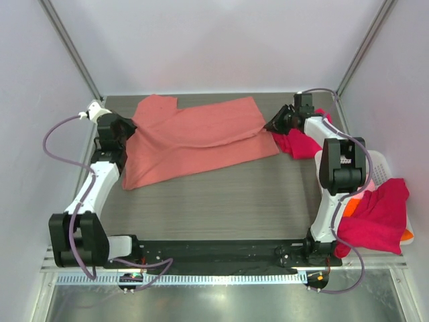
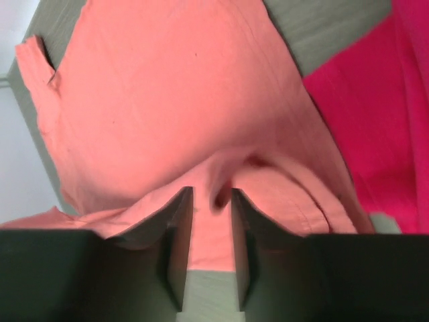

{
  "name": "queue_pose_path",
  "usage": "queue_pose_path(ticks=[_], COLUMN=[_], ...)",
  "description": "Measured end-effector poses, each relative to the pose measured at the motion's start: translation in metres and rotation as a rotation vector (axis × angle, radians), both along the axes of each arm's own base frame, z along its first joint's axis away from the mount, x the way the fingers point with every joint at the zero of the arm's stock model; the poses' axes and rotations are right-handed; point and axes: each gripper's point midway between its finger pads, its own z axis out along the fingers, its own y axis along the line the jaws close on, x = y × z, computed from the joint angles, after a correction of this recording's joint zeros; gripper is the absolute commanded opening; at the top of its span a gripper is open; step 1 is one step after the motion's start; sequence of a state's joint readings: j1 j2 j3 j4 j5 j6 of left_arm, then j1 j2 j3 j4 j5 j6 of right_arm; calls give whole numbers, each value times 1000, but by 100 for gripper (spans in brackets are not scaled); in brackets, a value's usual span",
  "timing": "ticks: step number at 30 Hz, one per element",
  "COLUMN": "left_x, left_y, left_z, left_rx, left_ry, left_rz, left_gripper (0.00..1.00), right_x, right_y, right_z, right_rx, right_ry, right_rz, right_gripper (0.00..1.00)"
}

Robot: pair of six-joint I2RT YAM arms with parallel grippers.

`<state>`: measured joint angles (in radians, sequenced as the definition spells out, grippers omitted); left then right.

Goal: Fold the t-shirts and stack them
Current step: Fold the tshirt

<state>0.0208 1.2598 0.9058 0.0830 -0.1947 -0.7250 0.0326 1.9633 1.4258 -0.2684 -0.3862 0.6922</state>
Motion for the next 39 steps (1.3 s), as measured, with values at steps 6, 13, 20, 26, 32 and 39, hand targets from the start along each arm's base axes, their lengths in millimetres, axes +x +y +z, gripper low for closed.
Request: queue_pose_path(ticks=[6, 13, 20, 26, 32, 39], left_x=[50, 80, 45, -14, -58, -116], left_y=[-4, -8, 5, 30, 40, 21], left_z=[-29, -53, -29, -15, -90, -126], left_rx=[-4, -5, 22, -125, -260, -346], left_ry=[17, 69, 98, 93, 288, 418], left_rz=[-32, -58, 33, 180, 242, 262], left_gripper=[26, 50, 100, 99, 95, 81], right_x=[6, -70, -99, -90, -71, -70], right_y=[6, -4, -30, -36, -28, -26], right_z=[-10, -18, -25, -61, -69, -76], right_rx=[-24, -118, -176, -172, -162, -183], right_ry=[-1, 26, -11, 48, 31, 29], right_rz=[6, -60, -223, -311, -344, -376], right_gripper=[58, 56, 50, 42, 33, 1])
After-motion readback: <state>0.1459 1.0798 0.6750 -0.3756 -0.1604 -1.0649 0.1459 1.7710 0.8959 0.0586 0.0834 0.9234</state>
